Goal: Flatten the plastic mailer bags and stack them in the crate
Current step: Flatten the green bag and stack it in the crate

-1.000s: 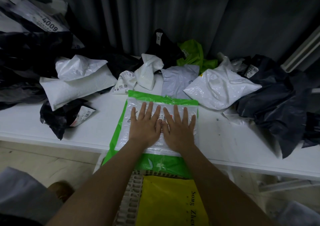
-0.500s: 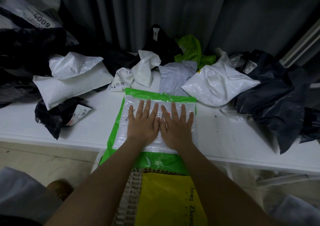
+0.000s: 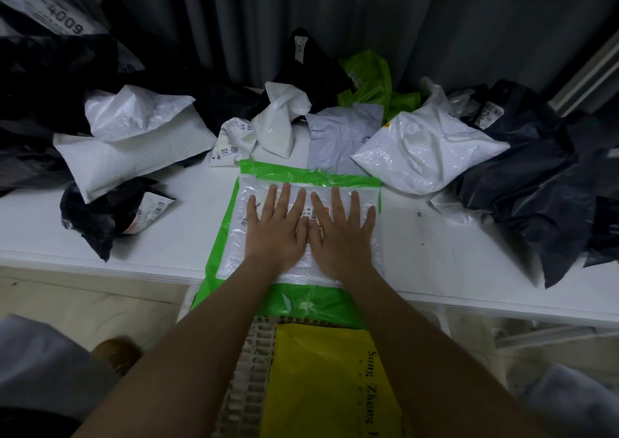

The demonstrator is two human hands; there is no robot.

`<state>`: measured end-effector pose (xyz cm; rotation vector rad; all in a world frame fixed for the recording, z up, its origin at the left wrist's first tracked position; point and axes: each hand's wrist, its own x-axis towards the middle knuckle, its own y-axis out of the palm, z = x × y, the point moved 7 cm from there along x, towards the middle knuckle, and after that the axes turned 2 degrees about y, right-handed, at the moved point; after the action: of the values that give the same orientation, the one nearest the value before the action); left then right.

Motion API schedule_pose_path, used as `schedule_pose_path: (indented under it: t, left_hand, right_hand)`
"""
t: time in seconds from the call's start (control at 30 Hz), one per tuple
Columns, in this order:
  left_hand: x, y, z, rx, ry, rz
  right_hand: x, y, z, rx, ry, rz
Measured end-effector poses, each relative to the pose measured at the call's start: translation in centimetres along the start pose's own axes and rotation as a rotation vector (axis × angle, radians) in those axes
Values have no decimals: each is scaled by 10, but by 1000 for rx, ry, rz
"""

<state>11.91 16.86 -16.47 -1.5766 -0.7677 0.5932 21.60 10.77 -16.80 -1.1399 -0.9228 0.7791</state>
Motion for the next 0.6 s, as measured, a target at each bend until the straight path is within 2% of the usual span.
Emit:
schedule_pose_path:
  t: [0.17, 0.6]
  left_hand:
    - [1, 1, 0, -9, 1, 3]
    - [2, 3, 1, -11, -7, 40]
  right_hand:
    - [0, 1, 0, -11, 0, -20]
    - [0, 2, 0, -11, 21, 77]
